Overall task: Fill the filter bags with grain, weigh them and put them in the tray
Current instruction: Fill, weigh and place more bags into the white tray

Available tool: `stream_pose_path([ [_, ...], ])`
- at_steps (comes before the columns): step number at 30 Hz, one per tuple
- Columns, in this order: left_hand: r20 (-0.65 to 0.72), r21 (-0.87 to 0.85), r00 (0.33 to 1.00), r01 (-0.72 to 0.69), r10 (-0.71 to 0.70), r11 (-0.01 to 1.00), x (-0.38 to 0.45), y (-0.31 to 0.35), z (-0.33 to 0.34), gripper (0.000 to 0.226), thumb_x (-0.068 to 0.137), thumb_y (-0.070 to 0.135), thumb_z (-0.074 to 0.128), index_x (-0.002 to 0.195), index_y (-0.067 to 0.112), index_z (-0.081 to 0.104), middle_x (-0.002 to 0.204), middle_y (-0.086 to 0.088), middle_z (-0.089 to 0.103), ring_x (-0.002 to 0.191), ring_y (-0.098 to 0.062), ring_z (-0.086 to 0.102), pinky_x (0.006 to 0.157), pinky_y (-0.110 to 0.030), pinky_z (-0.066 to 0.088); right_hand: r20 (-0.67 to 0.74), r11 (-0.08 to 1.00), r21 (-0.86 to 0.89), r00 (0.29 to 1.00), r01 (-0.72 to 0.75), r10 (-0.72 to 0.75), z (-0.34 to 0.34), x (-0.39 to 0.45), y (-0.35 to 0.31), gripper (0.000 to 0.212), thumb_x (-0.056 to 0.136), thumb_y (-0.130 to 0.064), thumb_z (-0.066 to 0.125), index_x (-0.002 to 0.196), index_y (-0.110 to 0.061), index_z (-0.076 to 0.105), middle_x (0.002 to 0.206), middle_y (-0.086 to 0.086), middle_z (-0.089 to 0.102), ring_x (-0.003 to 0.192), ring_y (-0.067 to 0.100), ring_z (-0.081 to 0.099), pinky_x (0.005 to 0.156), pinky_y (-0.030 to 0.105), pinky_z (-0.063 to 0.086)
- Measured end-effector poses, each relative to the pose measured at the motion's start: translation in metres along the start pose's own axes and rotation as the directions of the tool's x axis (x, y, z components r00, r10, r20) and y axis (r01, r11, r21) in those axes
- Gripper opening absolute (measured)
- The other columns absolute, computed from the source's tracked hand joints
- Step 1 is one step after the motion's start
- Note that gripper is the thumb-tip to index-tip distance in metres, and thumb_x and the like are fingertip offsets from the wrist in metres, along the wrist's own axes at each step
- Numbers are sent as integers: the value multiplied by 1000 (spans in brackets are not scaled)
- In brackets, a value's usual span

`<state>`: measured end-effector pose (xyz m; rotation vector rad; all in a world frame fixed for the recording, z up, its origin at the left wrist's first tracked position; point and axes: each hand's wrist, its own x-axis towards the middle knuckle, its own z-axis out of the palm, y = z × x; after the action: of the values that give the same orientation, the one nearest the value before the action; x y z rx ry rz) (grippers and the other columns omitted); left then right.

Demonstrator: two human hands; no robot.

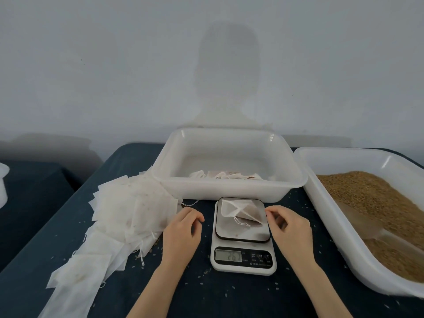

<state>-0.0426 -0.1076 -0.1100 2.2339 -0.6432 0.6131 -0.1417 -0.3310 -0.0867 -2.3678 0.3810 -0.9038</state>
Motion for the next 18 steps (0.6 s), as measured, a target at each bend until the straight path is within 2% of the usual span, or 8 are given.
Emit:
stream_pose_path([
  [4, -7, 0, 1000, 5, -5, 1000, 1, -1, 0, 28, 73, -7, 69, 74, 19, 61, 77, 16, 56, 54, 5, 38, 51, -7, 30, 32, 997, -17, 997, 69, -69, 1, 0, -9, 14, 82, -14, 74, 94, -22, 72, 72, -13, 64, 60, 4, 58, 56, 20, 51],
  [6, -4, 5, 1000, 4, -4, 1000, 1, -1, 1, 28, 73, -7, 69, 73, 20, 61, 77, 16, 56, 55, 7, 38, 51, -6, 29, 34, 991, -55, 992, 126, -124, 0, 3, -15, 22, 81, -19, 76, 102, -23, 70, 80, -16, 63, 61, 3, 56, 55, 20, 50],
  [8, 0, 8, 1000, 3, -3, 1000, 1, 0, 2, 28, 73, -6, 69, 73, 20, 60, 78, 16, 56, 55, 7, 39, 50, -6, 29, 86, 986, -71, 986, 152, -145, 1, 7, -22, 36, 80, -31, 75, 114, -26, 64, 98, -19, 61, 75, -1, 55, 62, 17, 47],
  [11, -5, 6, 1000, 13, -13, 1000, 0, 0, 1, 28, 73, -6, 69, 73, 20, 60, 77, 17, 56, 56, 8, 40, 50, -6, 30, 236, 975, -101, 957, 197, -169, 11, 13, -34, 54, 80, -44, 68, 129, -32, 50, 120, -22, 49, 101, -3, 47, 76, 16, 40],
  [13, -5, 5, 1000, 15, -15, 1000, 0, -1, 0, 28, 74, -6, 69, 73, 20, 60, 78, 16, 57, 56, 8, 39, 51, -6, 29, 308, 961, -135, 932, 240, -189, 18, 20, -41, 50, 83, -42, 64, 130, -31, 51, 125, -18, 52, 109, 3, 50, 83, 18, 39],
  [15, 1, 4, 1000, 14, -14, 1000, 0, -1, 0, 28, 74, -7, 68, 73, 20, 61, 79, 16, 57, 56, 9, 37, 52, -5, 29, 371, 944, -184, 908, 275, -193, 22, 29, -45, 37, 88, -39, 61, 124, -33, 59, 120, -18, 59, 110, 5, 52, 86, 18, 38],
  [18, 9, -6, 1000, 10, -10, 1000, -1, -1, 0, 27, 74, -7, 68, 73, 20, 61, 79, 16, 57, 57, 11, 37, 51, -4, 29, 424, 940, -196, 888, 281, -177, 23, 41, -44, 21, 93, -40, 56, 108, -35, 69, 104, -18, 67, 97, 4, 59, 67, 9, 32],
])
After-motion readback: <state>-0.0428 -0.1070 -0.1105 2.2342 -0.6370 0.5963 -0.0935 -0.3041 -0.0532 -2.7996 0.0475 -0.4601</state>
